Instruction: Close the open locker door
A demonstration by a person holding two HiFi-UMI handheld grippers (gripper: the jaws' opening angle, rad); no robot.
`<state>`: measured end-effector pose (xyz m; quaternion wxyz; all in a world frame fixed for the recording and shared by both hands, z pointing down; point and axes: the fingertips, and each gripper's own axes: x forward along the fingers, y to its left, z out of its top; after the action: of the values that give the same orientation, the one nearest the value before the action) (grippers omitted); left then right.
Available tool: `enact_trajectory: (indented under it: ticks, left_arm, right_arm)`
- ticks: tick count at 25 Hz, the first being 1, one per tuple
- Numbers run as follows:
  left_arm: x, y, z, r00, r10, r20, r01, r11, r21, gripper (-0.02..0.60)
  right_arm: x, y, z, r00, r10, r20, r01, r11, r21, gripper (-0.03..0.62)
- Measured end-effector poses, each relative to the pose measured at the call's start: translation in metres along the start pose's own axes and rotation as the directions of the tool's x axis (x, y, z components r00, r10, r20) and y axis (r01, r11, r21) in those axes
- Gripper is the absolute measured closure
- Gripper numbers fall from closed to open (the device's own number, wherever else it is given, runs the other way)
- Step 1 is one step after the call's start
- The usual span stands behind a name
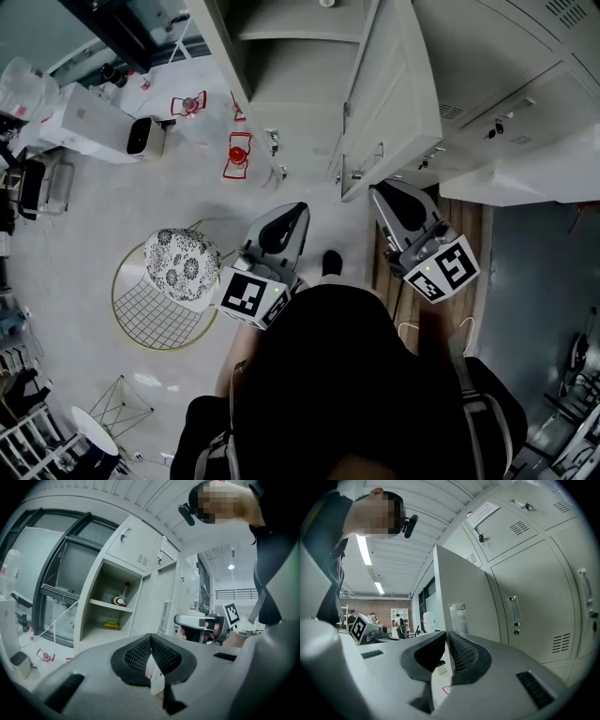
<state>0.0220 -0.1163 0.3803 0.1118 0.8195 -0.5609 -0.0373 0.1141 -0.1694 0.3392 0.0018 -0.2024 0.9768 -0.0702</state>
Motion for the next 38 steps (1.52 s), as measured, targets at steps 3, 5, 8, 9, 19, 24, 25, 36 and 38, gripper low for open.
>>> enact_trajectory:
  ticks: [3,5,8,9,19,24,25,36,38]
  left_arm:
    - [-0.001,0.011,0.005,1.000,-0.016,0.000,0.016,1.000,0.004,0.563]
    - [-0.001,0.017,0.006,1.000,-0.027,0.001,0.027,1.000,0.004,0.563]
    - [-0.002,0.023,0.009,0.999,-0.044,0.005,0.044,0.999,-0.004,0.563]
    - [-0.002,0.026,0.010,0.999,-0.049,0.005,0.050,0.999,-0.006,0.563]
    - [-0.006,0.052,0.015,0.994,-0.110,-0.011,0.110,0.994,0.001,0.563]
    - [-0.009,0.069,0.017,0.992,-0.124,-0.011,0.124,0.992,-0.002,0.563]
    - [-0.010,0.072,0.017,0.992,-0.128,-0.011,0.128,0.992,-0.001,0.563]
    - [-0.014,0.112,0.024,0.982,-0.186,-0.018,0.187,0.982,0.013,0.563]
    - [-0.014,0.119,0.024,0.979,-0.205,-0.023,0.205,0.979,0.017,0.563]
  right_arm:
    - [0.010,0.007,-0.001,1.000,-0.017,0.006,0.017,1.000,0.005,0.562]
    - [0.016,0.011,-0.001,1.000,-0.027,0.005,0.027,1.000,0.005,0.562]
    - [0.024,0.016,-0.002,0.999,-0.053,-0.002,0.053,0.999,0.000,0.562]
    - [0.027,0.018,-0.002,0.998,-0.064,-0.005,0.064,0.998,-0.001,0.562]
    - [0.066,0.035,-0.003,0.990,-0.142,-0.019,0.142,0.989,-0.029,0.562]
    - [0.089,0.044,-0.004,0.985,-0.171,-0.034,0.169,0.985,-0.044,0.563]
    - [0.094,0.045,-0.004,0.984,-0.175,-0.034,0.174,0.984,-0.046,0.563]
    - [0.145,0.052,-0.004,0.970,-0.242,-0.031,0.239,0.968,-0.072,0.563]
    - [0.153,0.053,-0.004,0.966,-0.257,-0.033,0.254,0.964,-0.076,0.563]
